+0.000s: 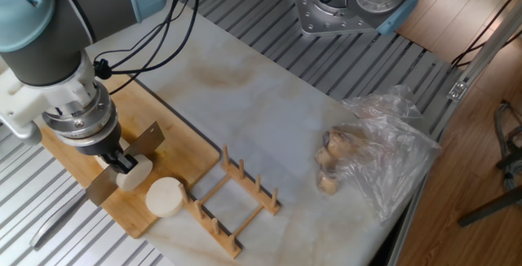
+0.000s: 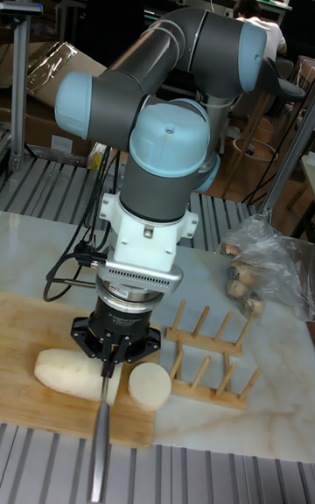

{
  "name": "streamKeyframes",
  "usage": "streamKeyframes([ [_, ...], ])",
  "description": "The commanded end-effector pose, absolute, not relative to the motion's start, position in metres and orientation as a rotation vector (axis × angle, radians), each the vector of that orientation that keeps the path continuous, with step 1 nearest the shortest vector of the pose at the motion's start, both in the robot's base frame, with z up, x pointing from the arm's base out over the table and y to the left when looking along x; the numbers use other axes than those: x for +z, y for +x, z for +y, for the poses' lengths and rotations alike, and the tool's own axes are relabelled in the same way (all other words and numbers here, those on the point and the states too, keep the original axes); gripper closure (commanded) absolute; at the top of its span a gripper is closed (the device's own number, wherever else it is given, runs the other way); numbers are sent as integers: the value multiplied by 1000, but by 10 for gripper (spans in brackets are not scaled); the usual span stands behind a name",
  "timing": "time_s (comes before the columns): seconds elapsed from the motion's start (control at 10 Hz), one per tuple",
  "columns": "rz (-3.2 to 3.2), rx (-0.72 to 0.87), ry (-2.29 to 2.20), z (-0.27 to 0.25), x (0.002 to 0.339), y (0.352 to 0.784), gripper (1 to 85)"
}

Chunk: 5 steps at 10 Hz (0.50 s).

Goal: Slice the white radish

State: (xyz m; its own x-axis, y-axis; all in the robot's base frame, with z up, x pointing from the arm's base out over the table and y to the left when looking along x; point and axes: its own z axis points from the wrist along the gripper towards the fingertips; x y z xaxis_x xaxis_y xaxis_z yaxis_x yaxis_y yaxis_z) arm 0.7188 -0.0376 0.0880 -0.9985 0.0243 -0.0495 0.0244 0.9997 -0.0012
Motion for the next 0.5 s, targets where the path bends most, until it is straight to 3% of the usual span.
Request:
streamKeyframes([
  [0.0, 3088, 15, 55, -34, 87, 721, 843],
  [0.4, 3096, 7, 39, -34, 85, 719, 843],
])
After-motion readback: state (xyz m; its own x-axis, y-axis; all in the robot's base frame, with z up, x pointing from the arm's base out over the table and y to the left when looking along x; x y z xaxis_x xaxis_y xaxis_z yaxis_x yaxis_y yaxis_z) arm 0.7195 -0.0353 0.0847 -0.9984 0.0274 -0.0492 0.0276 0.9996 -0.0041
